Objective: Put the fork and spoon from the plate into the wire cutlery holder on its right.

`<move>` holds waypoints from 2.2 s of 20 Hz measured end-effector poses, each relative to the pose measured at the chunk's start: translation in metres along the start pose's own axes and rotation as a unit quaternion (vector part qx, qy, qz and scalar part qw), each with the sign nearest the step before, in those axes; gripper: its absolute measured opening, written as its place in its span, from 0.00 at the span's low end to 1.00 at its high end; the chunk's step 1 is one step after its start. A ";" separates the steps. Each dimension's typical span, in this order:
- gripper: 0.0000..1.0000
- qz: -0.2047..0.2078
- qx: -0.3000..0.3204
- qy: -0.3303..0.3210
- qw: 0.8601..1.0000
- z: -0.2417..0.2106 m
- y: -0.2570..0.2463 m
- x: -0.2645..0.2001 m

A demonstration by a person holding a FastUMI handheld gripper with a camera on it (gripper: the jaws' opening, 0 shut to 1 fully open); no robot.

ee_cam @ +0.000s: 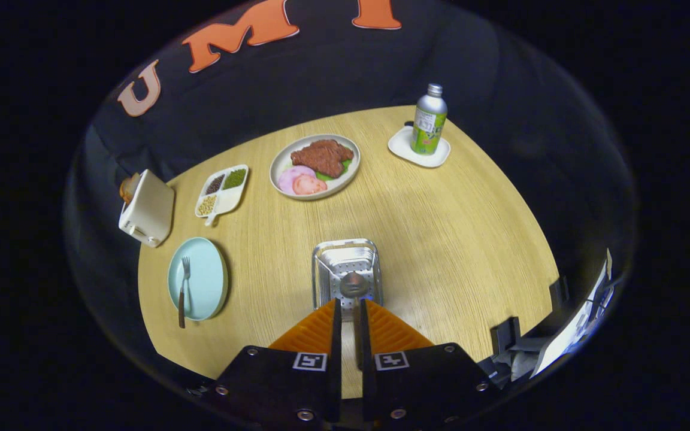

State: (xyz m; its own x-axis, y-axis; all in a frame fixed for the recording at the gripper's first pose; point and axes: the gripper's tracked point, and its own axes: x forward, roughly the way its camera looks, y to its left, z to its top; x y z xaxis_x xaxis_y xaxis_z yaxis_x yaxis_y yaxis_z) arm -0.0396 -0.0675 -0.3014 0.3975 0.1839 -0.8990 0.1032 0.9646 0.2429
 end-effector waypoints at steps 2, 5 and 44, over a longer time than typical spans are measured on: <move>0.19 0.028 -0.010 -0.052 0.998 0.025 0.015 -0.006; 0.29 0.062 -0.030 -0.132 0.989 0.060 0.038 -0.017; 0.46 0.040 -0.214 0.166 0.962 -0.132 0.345 0.138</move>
State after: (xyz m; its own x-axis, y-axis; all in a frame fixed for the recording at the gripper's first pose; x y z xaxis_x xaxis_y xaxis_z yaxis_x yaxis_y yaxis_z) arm -0.0700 0.3156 -0.3898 0.0688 0.2421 -0.9678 -0.3276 0.9218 0.2073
